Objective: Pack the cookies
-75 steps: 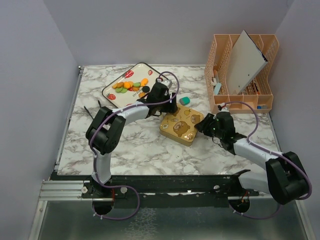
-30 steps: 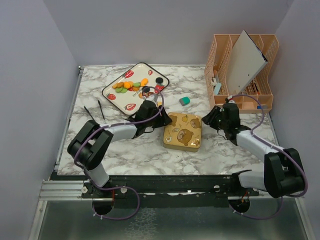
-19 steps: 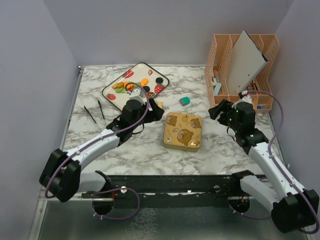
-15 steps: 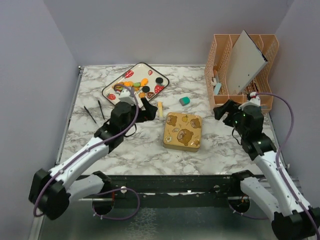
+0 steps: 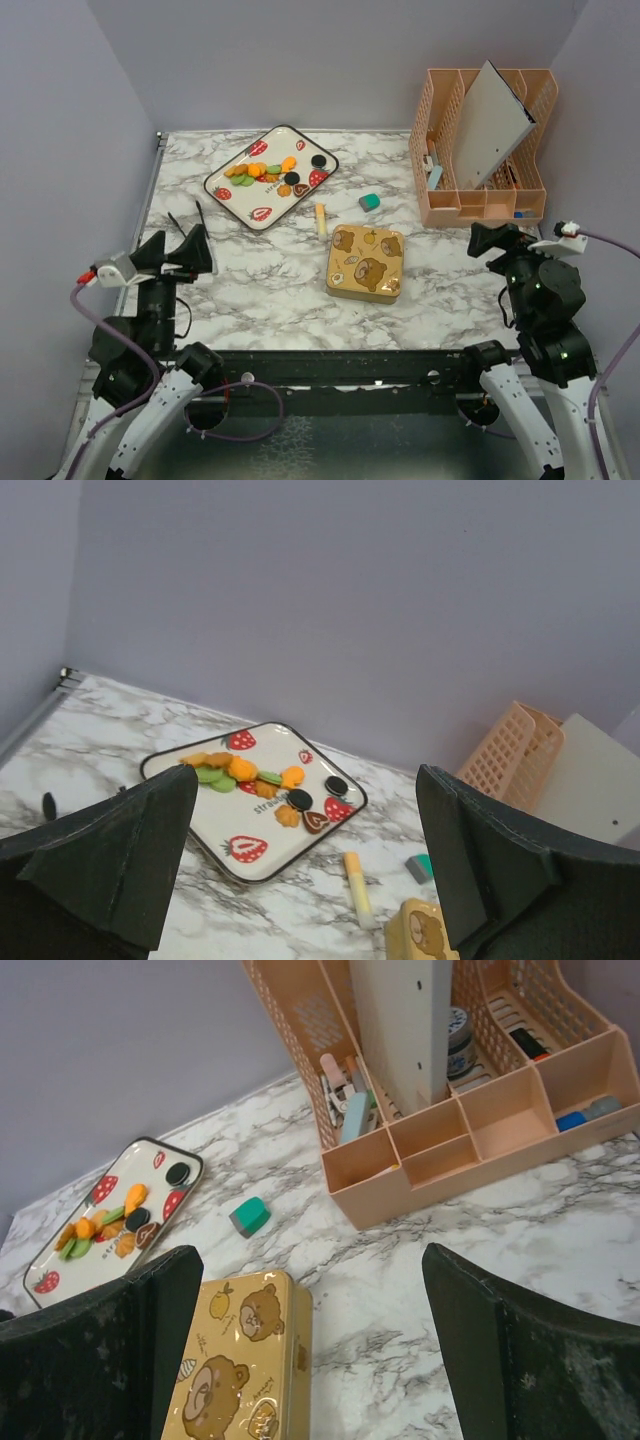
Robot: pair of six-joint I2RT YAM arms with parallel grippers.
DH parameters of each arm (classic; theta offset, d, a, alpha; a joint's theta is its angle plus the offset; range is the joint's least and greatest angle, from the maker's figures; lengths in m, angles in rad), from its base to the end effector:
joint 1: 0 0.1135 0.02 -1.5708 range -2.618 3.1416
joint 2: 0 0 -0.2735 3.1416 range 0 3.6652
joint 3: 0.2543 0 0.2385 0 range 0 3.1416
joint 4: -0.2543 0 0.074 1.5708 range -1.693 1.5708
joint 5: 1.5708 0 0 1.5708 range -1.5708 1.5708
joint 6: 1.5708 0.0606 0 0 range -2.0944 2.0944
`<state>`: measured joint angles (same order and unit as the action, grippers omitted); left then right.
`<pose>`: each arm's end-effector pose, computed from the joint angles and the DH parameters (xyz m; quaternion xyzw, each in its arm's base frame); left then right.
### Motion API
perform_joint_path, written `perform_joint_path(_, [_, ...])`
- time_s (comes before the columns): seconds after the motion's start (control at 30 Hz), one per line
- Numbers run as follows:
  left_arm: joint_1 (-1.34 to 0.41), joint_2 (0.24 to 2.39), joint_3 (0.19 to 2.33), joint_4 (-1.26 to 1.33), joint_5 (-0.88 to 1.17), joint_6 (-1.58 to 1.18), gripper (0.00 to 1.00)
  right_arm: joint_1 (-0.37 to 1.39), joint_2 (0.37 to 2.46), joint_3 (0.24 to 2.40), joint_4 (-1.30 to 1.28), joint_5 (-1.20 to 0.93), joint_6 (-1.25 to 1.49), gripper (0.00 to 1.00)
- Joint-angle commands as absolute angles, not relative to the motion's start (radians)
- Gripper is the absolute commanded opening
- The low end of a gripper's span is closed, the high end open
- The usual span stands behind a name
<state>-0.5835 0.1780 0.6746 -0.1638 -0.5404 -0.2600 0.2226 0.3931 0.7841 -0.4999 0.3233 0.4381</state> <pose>0.0541 0.0016 0.3658 -0.1245 0.5869 -0.1800 0.7795 0.0906 0.0008 0.3474 0.1859 0.7190 0.1004 0.6621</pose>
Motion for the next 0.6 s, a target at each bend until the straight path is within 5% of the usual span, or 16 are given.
perform_joint_path(0.0, [-0.583, 0.008, 0.578, -0.21, -0.693, -0.14, 0.99, 0.222, 0.309, 0.76, -0.568, 0.42, 0.398, 1.0])
perform_joint_path(0.17, [-0.582, 0.071, 0.602, -0.303, -0.836, -0.216, 0.99, 0.222, 0.255, 0.759, -0.593, 0.442, 0.405, 1.0])
perform_joint_path(0.57, [-0.581, 0.002, 0.543, -0.24, -0.779, -0.254, 0.99, 0.222, 0.305, 0.721, -0.573, 0.411, 0.442, 1.0])
